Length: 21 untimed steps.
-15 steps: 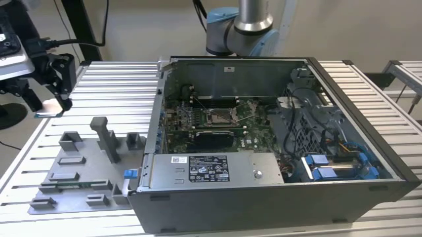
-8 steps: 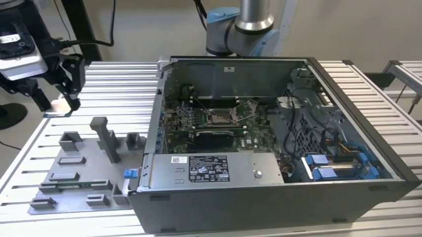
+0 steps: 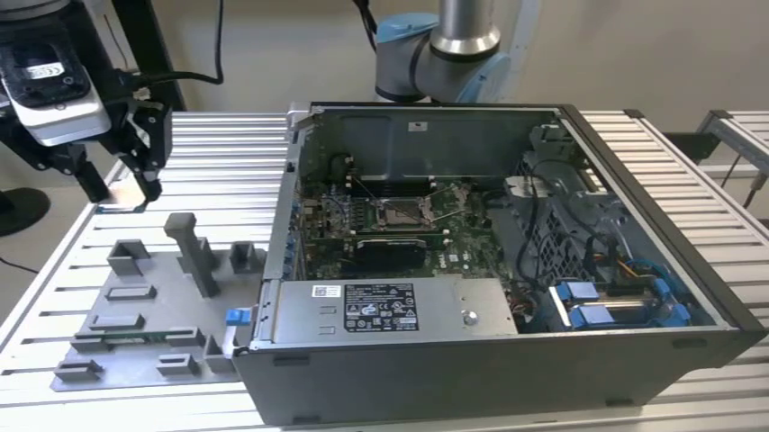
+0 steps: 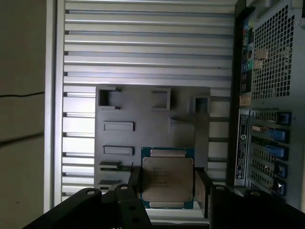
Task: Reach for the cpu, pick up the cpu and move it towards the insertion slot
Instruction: 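Pick up the cpu and move it towards the insertion slot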
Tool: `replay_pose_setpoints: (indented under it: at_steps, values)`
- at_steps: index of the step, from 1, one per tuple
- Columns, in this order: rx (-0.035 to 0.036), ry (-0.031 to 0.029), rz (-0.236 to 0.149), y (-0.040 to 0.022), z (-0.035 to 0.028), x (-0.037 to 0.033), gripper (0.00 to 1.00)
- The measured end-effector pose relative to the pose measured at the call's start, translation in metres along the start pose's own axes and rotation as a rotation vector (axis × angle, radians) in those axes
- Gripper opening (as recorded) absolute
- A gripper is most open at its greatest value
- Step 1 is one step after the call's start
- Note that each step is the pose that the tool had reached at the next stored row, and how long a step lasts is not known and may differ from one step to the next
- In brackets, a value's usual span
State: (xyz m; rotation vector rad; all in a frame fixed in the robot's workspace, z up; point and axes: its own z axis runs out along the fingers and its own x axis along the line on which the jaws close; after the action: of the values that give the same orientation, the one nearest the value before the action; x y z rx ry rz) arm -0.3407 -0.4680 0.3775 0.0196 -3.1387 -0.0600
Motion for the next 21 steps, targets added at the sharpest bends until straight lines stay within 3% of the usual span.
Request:
replay_pose_setpoints:
  at_steps: [21]
  values:
    - [-0.0001, 0.0088, 0.0, -0.0006, -0.0001, -0.0453, 0.0]
